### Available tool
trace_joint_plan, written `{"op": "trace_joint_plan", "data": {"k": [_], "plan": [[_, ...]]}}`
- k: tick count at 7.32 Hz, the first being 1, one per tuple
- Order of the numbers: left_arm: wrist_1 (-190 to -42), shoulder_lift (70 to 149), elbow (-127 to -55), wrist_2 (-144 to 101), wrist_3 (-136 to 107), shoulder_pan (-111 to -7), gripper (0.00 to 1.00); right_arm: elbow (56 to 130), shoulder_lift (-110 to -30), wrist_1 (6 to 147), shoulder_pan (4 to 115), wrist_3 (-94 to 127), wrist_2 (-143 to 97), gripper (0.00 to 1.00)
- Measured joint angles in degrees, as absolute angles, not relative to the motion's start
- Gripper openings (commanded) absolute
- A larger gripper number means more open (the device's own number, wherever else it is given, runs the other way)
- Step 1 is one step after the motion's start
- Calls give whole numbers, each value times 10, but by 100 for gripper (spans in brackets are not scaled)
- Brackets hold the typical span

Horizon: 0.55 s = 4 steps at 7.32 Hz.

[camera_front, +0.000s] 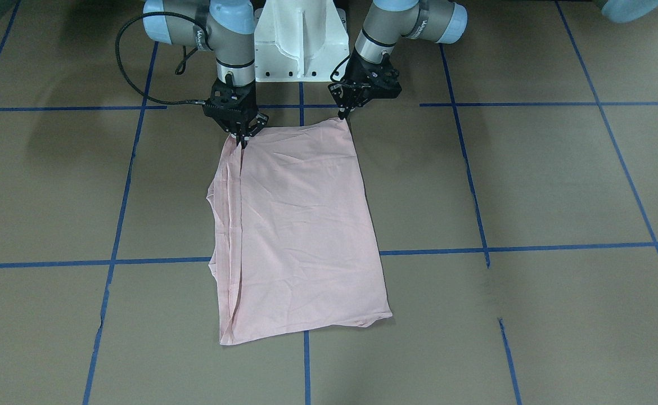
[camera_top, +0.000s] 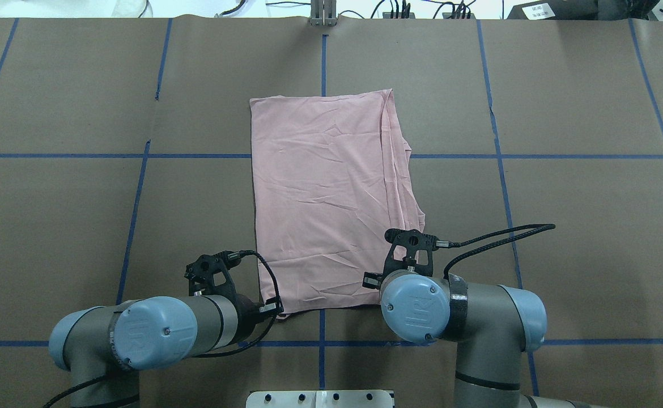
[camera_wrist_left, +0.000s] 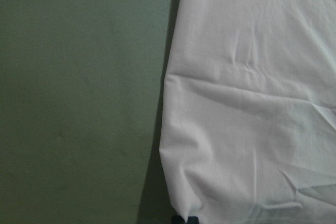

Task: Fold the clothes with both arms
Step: 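Lift the near edge with both grippers and fold it away from the robot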

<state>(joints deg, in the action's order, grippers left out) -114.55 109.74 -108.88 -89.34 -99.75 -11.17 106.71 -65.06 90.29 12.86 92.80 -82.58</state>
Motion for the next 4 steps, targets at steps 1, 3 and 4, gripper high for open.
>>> {"op": "trace_joint_plan", "data": {"k": [1,3,4], "plan": [[-1134,1095,-1109,-895,-992,-113,0,1085,-650,910,130,928,-827,0],[-1039,1091,-1206,-901,-975,-116,0,1163,-651,966,129,931,-839,0],[-973,1093,-1270,-912,-972,-115,0,1215,-651,1005,120,939,-844,0]]}}
